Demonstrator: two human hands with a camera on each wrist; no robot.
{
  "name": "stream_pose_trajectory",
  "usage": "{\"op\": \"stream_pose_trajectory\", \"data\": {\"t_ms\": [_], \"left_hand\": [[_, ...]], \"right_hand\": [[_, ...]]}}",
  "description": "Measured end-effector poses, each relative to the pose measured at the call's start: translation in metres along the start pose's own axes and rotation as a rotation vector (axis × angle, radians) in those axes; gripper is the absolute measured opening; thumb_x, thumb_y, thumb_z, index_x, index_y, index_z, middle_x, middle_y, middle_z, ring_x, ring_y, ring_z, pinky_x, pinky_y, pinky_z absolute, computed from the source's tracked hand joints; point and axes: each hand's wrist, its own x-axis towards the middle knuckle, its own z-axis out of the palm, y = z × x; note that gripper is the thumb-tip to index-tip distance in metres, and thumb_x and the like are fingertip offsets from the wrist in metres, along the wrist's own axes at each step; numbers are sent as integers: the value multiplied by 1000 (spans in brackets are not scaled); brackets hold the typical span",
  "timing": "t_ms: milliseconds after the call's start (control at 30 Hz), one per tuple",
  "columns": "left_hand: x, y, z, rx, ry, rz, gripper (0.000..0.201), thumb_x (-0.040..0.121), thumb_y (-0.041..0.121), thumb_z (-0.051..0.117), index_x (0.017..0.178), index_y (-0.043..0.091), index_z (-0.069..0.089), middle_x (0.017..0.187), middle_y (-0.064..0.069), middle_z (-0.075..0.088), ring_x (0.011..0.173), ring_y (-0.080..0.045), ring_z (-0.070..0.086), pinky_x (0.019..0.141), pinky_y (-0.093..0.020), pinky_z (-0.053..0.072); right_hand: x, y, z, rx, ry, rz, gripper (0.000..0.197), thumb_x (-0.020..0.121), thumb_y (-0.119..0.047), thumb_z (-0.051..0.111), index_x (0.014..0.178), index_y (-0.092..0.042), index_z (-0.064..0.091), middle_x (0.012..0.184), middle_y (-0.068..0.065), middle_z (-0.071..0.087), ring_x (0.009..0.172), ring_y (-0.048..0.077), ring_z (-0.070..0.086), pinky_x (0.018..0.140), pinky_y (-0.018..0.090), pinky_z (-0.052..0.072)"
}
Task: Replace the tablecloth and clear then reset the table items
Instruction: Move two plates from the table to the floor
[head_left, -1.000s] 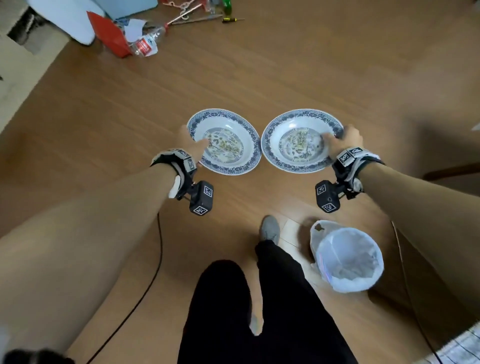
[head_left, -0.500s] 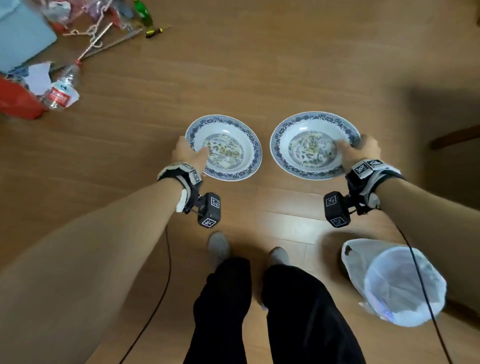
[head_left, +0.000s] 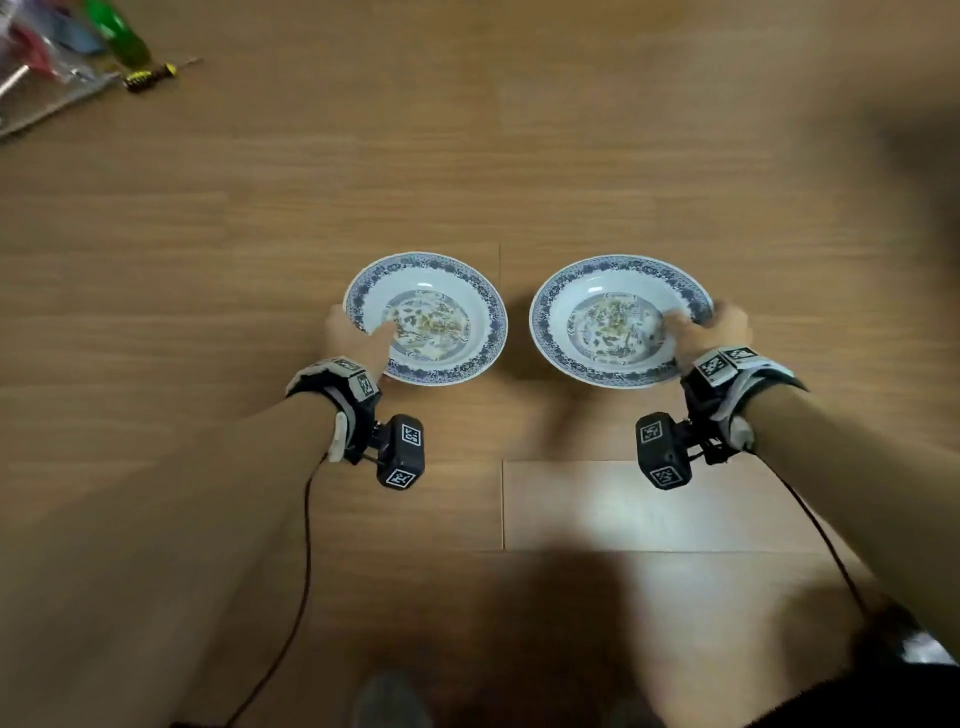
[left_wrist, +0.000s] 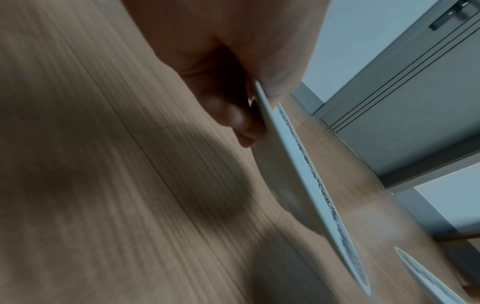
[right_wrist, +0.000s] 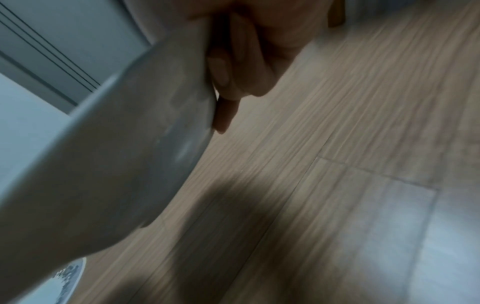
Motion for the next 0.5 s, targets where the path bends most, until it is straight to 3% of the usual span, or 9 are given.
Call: {"op": "stream_pose_trajectory", "data": {"t_ms": [67,200,333,500], "left_hand": [[32,-22,36,-19,-7,32,49,86,19,71,127,1,51,120,-10,60,102,-22,57,81,-34,45],[81,-58,81,-35,9,78,61,84,26,73,134,1,49,128,-14,59,116,-31,57,94,-43,49],[95,-80,98,-103,13,75,53,83,26,74,128,5,55,122,-10,63,110,-27,60,86,-34,47],[81,-106,99,-168,37,89,46,83,20,75,123,4,59,115,-6,66,100,-19,62,82,-28,46]], "right_hand": [[30,21,37,8,38,-15,28,91,-28,65,108,-6,58,100,10,62,82,26,57,69,37,52],[71,48,85,19,47,-53,22,90,-27,64,96,-10,52,94,9,58,80,25,54,64,32,39],[81,63,113,55,59,-90,24,87,-30,66,95,-12,54,96,8,63,83,27,61,69,37,52],[70,79,131,73,21,-109,28,83,-34,67,95,-11,57,94,9,65,85,28,64,72,40,55]]}}
